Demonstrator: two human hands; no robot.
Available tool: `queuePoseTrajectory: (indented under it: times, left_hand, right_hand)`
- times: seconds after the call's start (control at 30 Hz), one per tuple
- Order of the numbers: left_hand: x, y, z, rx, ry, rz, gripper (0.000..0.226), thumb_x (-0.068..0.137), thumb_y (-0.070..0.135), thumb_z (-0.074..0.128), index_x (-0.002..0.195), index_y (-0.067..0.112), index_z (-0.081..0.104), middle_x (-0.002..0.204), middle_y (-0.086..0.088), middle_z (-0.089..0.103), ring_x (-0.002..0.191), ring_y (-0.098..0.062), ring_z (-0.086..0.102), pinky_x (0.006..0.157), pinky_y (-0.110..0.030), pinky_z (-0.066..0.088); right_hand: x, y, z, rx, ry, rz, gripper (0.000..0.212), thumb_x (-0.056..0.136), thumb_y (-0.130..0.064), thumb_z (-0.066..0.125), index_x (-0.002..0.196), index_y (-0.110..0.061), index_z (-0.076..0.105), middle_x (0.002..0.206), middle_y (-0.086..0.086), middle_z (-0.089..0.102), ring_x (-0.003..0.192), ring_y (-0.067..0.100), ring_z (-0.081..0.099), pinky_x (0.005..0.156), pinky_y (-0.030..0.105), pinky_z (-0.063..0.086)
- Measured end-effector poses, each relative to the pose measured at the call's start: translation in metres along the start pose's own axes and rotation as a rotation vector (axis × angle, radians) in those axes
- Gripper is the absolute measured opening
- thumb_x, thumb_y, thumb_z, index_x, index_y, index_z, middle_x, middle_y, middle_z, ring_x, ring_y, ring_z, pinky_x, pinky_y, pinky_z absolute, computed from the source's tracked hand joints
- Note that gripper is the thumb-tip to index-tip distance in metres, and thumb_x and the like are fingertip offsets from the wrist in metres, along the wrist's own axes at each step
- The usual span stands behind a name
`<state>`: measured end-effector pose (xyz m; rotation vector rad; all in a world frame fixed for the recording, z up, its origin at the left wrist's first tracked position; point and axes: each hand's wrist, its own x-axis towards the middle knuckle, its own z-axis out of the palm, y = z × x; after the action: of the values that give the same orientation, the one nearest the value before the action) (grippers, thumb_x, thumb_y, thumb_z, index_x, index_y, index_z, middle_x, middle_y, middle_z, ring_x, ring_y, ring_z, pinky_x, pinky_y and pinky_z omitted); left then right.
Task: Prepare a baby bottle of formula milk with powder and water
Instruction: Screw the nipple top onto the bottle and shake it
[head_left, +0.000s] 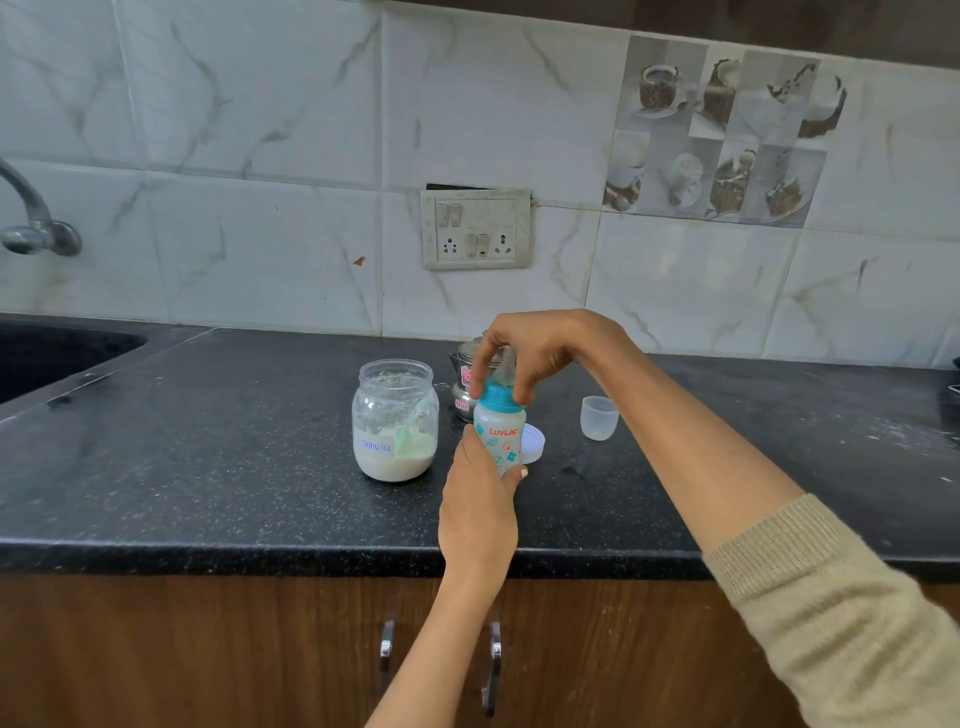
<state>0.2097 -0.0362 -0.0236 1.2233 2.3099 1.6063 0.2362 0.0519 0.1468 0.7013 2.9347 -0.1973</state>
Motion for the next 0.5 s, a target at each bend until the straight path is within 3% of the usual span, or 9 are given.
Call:
queuePoseTrajectory:
  times: [0.13, 0.23, 0.3, 0.37, 0.43, 0.5]
  left_hand:
    - [0.0006, 0.0004, 0.0002, 0.002, 0.008, 0.001, 0.059, 0.089, 0.027, 0.062, 0.139, 0.021, 0.032, 0.135, 0.002, 0.049, 0.125, -0.018, 0.048, 0.094, -0.035, 0.044]
    - [0.0007, 0.0011, 0.0003, -0.012, 0.01, -0.006, 0.06, 0.089, 0.027, 0.061, 0.14, 0.021, 0.031, 0.135, 0.002, 0.049, 0.126, -0.018, 0.047, 0.095, -0.035, 0.043]
    - [0.0004, 0.001, 0.0002, -0.007, 0.01, -0.006, 0.06, 0.089, 0.027, 0.061, 0.14, 0.021, 0.031, 0.135, 0.002, 0.049, 0.125, -0.018, 0.047, 0.094, -0.035, 0.044]
    - [0.0001, 0.0007, -0.0001, 0.001, 0.007, -0.002, 0.06, 0.089, 0.027, 0.062, 0.14, 0.021, 0.031, 0.136, 0.002, 0.048, 0.126, -0.018, 0.046, 0.095, -0.034, 0.044]
    - [0.0, 0.0011, -0.0003, -0.001, 0.005, -0.002, 0.06, 0.089, 0.027, 0.062, 0.14, 0.022, 0.031, 0.135, 0.003, 0.048, 0.126, -0.017, 0.046, 0.095, -0.035, 0.043]
    - [0.0002, 0.0011, -0.0003, -0.011, 0.007, -0.007, 0.059, 0.088, 0.027, 0.062, 0.139, 0.022, 0.032, 0.134, 0.003, 0.05, 0.125, -0.017, 0.048, 0.094, -0.035, 0.044]
  right_hand:
    - [-0.0006, 0.0006, -0.0001, 0.056, -0.013, 0.006, 0.046, 0.068, -0.027, 0.082, 0.111, -0.033, 0.065, 0.123, -0.008, 0.055, 0.112, 0.016, 0.054, 0.088, 0.03, 0.051]
    - [0.0015, 0.0026, 0.0036, 0.098, 0.03, 0.14, 0.053, 0.07, -0.048, 0.077, 0.116, -0.028, 0.062, 0.125, 0.003, 0.058, 0.1, 0.022, 0.066, 0.072, 0.029, 0.058]
    - [0.003, 0.0032, 0.0071, 0.137, 0.036, 0.188, 0.048, 0.072, -0.042, 0.077, 0.113, -0.022, 0.063, 0.118, 0.01, 0.064, 0.086, 0.025, 0.071, 0.062, 0.029, 0.059]
    - [0.0035, 0.0025, 0.0074, 0.135, 0.043, 0.15, 0.038, 0.072, -0.027, 0.08, 0.107, -0.021, 0.065, 0.118, 0.008, 0.063, 0.094, 0.026, 0.069, 0.063, 0.028, 0.059]
    - [0.0028, 0.0003, 0.0051, 0.078, -0.011, 0.088, 0.043, 0.07, -0.015, 0.081, 0.11, -0.023, 0.066, 0.12, -0.001, 0.057, 0.111, 0.027, 0.059, 0.071, 0.027, 0.057]
    - [-0.0016, -0.002, 0.0019, -0.002, -0.071, 0.038, 0.063, 0.068, -0.015, 0.082, 0.124, -0.03, 0.057, 0.134, -0.003, 0.049, 0.125, 0.024, 0.048, 0.092, 0.033, 0.051]
